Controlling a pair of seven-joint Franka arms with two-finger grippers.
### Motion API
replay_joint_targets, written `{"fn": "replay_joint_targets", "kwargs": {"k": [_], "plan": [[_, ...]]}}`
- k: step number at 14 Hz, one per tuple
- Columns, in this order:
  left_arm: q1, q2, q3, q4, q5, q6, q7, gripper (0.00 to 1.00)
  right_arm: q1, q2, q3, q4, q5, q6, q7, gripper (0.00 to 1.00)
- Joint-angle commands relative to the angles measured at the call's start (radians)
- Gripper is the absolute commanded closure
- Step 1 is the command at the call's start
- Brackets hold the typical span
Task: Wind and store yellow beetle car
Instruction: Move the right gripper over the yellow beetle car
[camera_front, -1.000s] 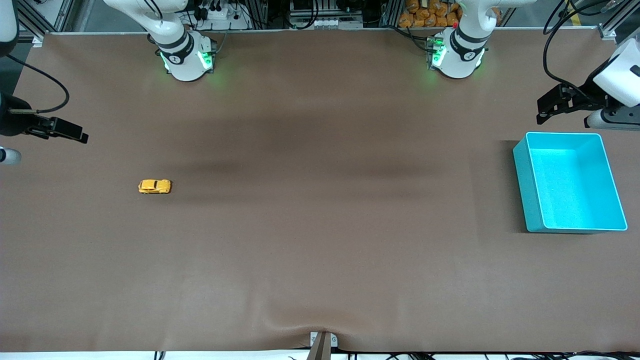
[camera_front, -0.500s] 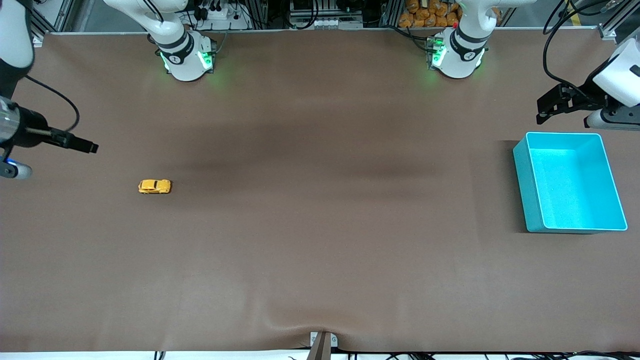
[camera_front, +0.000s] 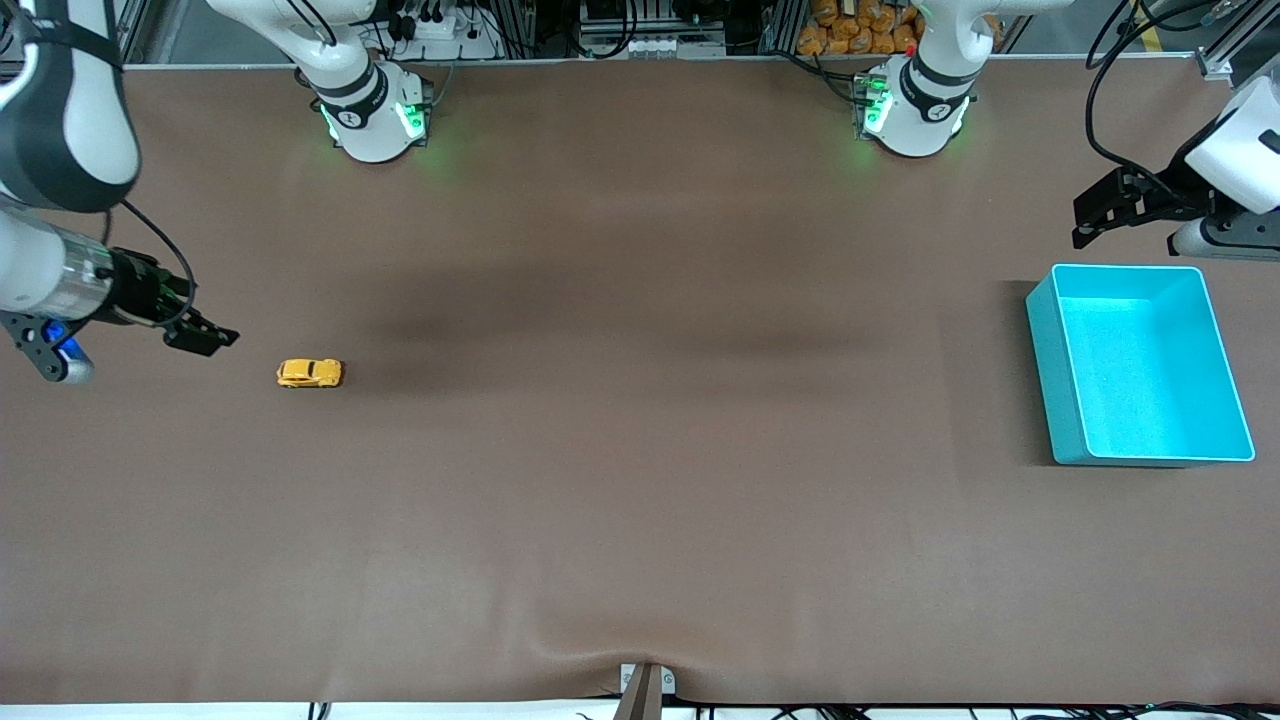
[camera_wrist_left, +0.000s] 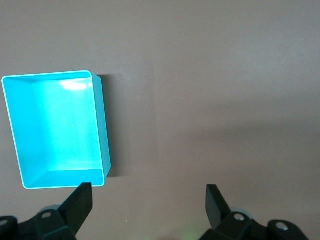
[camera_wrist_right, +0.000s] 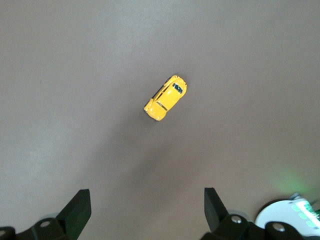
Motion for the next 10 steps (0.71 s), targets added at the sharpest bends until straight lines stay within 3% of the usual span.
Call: {"fn": "replay_joint_targets", "kwargs": {"k": [1,10], "plan": [[0.007,-0.017,-0.003,-0.006,-0.022,0.006,0.022,0.00,0.015,-0.015,0.001,-0.062,0.011,0.072,0.192,0.00],[0.009,-0.017,-0.001,-0.006,-0.020,0.006,0.022,0.00,-0.013,0.042,-0.002,-0.233,0.011,0.315,0.585,0.00]]}}
